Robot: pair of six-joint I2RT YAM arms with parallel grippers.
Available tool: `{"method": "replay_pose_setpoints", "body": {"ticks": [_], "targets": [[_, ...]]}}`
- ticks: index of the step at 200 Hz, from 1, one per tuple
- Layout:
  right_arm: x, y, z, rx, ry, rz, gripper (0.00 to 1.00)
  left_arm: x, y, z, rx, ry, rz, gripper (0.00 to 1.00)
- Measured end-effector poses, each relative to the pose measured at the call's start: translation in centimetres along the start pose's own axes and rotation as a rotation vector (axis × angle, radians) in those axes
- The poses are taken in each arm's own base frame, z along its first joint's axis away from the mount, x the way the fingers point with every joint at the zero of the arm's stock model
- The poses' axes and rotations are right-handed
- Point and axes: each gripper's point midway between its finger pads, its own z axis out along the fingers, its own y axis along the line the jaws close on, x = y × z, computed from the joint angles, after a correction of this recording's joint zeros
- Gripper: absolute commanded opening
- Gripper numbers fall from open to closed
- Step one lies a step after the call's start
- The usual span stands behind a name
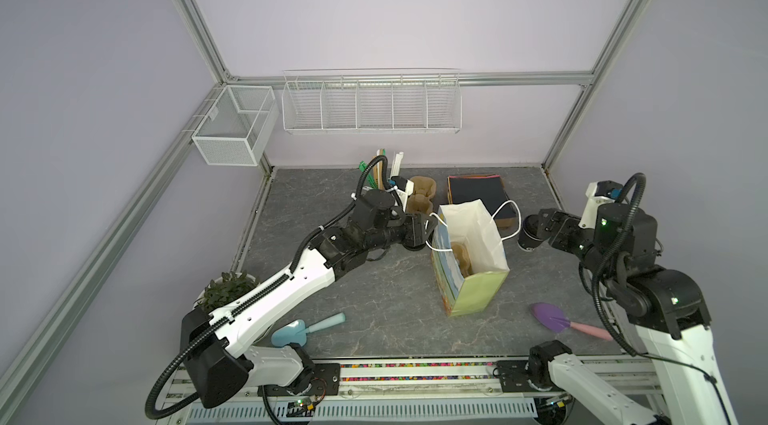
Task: Pack the takeout coffee
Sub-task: 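Release the handles and draw both grippers away from the bag, then move the right gripper down over the black takeout coffee cup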
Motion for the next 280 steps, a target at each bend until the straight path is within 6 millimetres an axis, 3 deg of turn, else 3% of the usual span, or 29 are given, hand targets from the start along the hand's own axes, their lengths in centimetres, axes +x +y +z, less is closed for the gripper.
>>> {"method": "replay_pose_setpoints", "body": {"ticks": [45,63,85,106,129,190,227,280], "targets": [[-0.4,-1.7,0.7,0.113,0.024,0.020,0.88,-1.8,-1.2,-3.5,-0.008,-0.050,0.038,0.70],[-0.2,-2.4,2.0,0.163,0.067,0.037,0.88,-2.9,-1.6,-5.4,-0.037,-0.076,0.069,0.71],[0.1,-4.0,3.9,0.247,0.141,0.074,0.89,-4.3,-1.6,-7.5,-0.096,-0.109,0.113,0.82],[0.9,-5.1,5.7,0.297,0.223,0.113,0.89,-5.0,-0.4,-9.4,-0.177,-0.136,0.149,0.83],[1.8,-5.9,7.5,0.338,0.309,0.146,0.88,-5.0,2.1,-10.8,-0.288,-0.159,0.161,0.91],[4.4,-7.1,13.0,0.416,0.524,0.175,0.89,-2.3,8.1,-11.0,-0.478,-0.131,0.139,0.92],[4.6,-7.3,16.4,0.438,0.621,0.178,0.89,-1.9,9.2,-11.0,-0.520,-0.127,0.136,0.96],[6.5,-8.3,20.3,0.438,0.790,0.173,0.89,-2.2,9.9,-11.8,-0.570,-0.151,0.138,0.97]]}}
